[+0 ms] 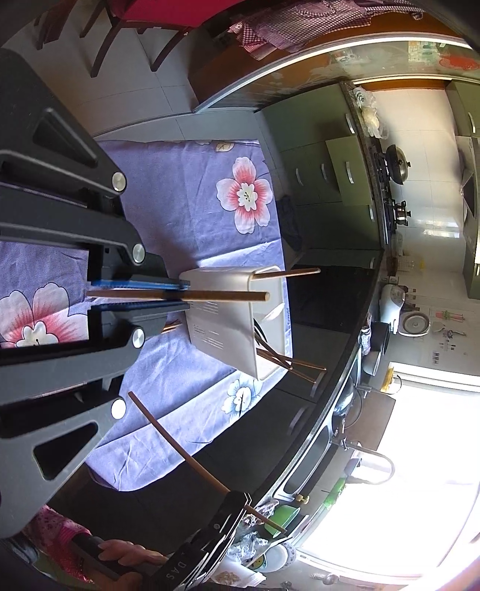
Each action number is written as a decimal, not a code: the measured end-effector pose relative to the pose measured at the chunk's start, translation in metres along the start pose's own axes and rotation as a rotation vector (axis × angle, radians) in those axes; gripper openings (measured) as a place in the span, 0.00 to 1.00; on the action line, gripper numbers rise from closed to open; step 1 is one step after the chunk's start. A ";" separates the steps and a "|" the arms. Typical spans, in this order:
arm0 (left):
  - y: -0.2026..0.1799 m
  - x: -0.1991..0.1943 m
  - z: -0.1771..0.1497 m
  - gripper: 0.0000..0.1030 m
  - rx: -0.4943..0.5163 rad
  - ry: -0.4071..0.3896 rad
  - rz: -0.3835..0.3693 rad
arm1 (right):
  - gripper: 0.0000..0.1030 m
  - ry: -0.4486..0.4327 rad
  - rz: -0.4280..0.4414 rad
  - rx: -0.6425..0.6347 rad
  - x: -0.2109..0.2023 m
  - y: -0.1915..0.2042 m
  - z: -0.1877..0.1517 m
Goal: Organize utensils
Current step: 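Lift both chopsticks into the white holder and open both grippers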
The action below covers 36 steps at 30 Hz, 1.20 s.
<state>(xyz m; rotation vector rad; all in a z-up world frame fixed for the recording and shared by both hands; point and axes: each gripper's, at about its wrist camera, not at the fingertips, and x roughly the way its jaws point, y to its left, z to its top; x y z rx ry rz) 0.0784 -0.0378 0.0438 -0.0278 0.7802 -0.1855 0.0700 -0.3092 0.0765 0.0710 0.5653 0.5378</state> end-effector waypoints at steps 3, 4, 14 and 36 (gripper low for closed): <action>-0.005 -0.009 0.018 0.05 0.009 -0.027 -0.019 | 0.07 -0.014 0.009 -0.011 -0.001 0.002 0.020; -0.006 -0.013 0.025 0.05 0.012 -0.040 -0.025 | 0.07 -0.022 0.009 -0.013 -0.002 0.002 0.026; -0.021 -0.053 0.096 0.05 0.031 -0.237 -0.009 | 0.07 -0.128 0.014 -0.042 -0.007 0.009 0.106; -0.019 0.071 0.123 0.06 0.046 -0.118 0.070 | 0.07 -0.083 -0.033 0.018 0.117 -0.032 0.144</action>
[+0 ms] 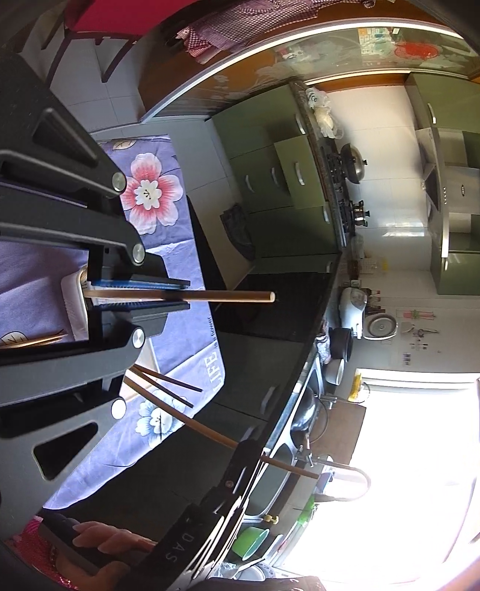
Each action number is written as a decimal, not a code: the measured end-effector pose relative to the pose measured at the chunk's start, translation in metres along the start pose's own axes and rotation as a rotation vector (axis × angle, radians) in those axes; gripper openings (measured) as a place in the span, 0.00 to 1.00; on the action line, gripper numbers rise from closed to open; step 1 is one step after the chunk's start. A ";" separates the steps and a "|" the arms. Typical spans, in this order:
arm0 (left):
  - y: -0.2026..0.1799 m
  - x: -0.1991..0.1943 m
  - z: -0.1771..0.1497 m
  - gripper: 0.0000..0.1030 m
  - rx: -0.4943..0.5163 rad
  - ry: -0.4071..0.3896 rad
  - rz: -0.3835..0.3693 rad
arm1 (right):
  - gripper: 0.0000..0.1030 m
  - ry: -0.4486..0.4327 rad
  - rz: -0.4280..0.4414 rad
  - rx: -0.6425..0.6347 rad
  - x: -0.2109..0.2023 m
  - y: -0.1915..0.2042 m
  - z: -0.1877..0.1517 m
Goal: Organize utensils
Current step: 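Lift both chopsticks into the white holder and open both grippers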
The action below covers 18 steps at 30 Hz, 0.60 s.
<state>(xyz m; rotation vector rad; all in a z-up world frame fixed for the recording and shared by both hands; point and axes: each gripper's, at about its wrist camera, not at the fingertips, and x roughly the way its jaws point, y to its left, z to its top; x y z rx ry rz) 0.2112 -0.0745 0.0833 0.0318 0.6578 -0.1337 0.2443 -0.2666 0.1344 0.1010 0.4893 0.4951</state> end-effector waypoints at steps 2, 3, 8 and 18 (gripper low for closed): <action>-0.001 0.006 -0.006 0.06 0.005 0.024 -0.002 | 0.07 0.022 0.003 -0.001 0.010 0.000 -0.007; -0.001 0.008 -0.008 0.06 0.005 0.033 -0.003 | 0.07 0.030 0.002 -0.003 0.014 0.000 -0.010; 0.002 0.001 -0.013 0.08 0.007 0.028 0.006 | 0.07 0.057 0.009 -0.016 0.022 0.003 -0.025; -0.001 -0.029 -0.026 0.15 0.010 0.027 -0.004 | 0.08 0.024 0.017 0.001 -0.005 0.008 -0.034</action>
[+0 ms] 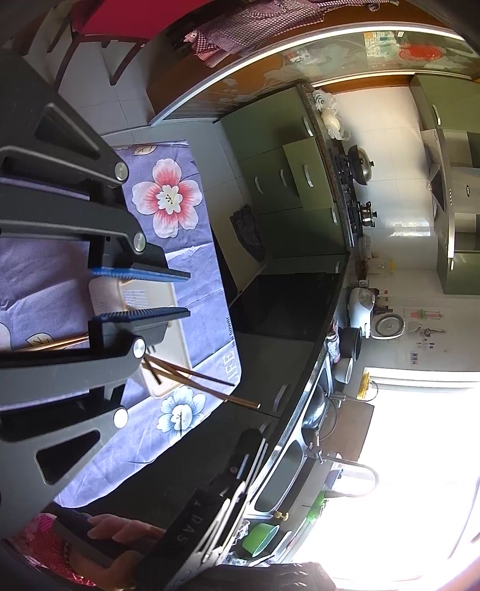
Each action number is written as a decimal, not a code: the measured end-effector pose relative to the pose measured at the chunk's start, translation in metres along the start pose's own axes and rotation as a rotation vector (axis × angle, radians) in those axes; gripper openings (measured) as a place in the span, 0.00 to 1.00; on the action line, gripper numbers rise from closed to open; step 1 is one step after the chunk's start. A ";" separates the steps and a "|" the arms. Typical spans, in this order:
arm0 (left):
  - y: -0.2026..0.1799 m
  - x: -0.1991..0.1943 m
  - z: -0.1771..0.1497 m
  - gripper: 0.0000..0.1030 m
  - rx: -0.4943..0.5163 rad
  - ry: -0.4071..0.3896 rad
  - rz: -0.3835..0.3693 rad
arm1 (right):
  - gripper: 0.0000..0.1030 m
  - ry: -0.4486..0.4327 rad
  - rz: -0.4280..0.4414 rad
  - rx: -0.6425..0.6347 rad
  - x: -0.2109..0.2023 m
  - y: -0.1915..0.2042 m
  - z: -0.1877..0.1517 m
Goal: Organize utensils
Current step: 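Lift both chopsticks into the white holder and open both grippers, then move both open grippers back down to the last chopsticks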
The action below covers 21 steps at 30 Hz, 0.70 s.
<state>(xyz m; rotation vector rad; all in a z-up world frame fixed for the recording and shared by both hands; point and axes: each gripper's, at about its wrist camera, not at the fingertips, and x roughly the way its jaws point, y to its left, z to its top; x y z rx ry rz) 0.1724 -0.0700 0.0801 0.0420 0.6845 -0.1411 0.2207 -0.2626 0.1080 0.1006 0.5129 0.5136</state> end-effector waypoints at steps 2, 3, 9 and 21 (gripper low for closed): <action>-0.003 -0.001 -0.015 0.26 0.008 0.037 -0.017 | 0.18 -0.013 -0.008 0.008 -0.018 -0.002 -0.010; -0.004 0.001 -0.024 0.30 0.006 0.062 -0.026 | 0.20 -0.014 -0.015 0.015 -0.027 -0.004 -0.018; -0.016 0.059 -0.101 0.30 -0.030 0.358 -0.155 | 0.26 0.023 -0.105 0.081 -0.067 -0.030 -0.089; -0.040 0.149 -0.162 0.30 -0.086 0.555 -0.135 | 0.30 0.153 -0.137 0.338 -0.090 -0.106 -0.206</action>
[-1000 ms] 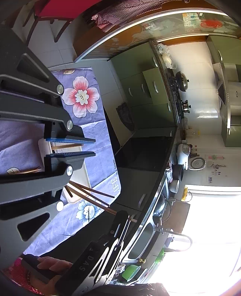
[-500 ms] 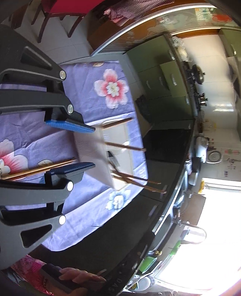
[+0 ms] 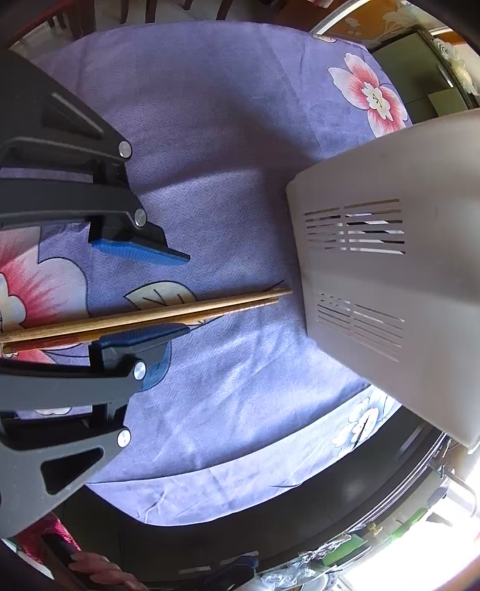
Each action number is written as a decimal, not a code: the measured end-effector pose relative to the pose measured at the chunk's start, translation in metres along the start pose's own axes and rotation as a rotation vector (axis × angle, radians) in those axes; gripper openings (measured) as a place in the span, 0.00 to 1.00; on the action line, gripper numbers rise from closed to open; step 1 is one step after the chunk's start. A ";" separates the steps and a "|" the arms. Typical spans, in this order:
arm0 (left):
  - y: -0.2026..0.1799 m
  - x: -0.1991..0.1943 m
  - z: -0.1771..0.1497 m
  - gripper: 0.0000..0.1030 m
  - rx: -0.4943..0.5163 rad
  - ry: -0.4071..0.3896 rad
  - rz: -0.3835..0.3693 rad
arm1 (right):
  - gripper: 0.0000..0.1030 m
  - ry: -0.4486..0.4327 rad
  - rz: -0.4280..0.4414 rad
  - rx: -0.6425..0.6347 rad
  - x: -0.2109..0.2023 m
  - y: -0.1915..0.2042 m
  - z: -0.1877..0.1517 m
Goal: Organize utensils
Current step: 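Move both open grippers back down to the last chopsticks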
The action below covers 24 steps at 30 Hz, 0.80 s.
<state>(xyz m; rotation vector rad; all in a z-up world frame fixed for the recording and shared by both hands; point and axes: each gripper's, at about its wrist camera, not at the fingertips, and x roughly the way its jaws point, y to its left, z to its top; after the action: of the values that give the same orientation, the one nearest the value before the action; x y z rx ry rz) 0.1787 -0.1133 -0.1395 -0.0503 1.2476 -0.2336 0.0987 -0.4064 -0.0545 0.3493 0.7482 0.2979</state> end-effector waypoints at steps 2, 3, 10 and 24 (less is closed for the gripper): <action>-0.001 0.002 0.003 0.29 -0.003 -0.002 0.008 | 0.30 0.008 0.004 0.020 0.002 -0.006 -0.001; 0.000 0.003 0.006 0.29 -0.003 0.000 0.011 | 0.30 0.011 0.009 0.028 0.002 -0.010 -0.003; -0.001 0.008 0.011 0.29 0.009 0.005 0.053 | 0.30 0.015 0.032 0.043 0.002 -0.009 0.003; -0.015 0.018 0.010 0.24 0.018 -0.039 0.152 | 0.30 0.035 0.060 0.059 0.008 -0.003 0.004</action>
<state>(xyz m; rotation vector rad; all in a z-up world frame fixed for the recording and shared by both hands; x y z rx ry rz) 0.1917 -0.1323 -0.1508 0.0554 1.2038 -0.1114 0.1078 -0.4068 -0.0580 0.4237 0.7832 0.3399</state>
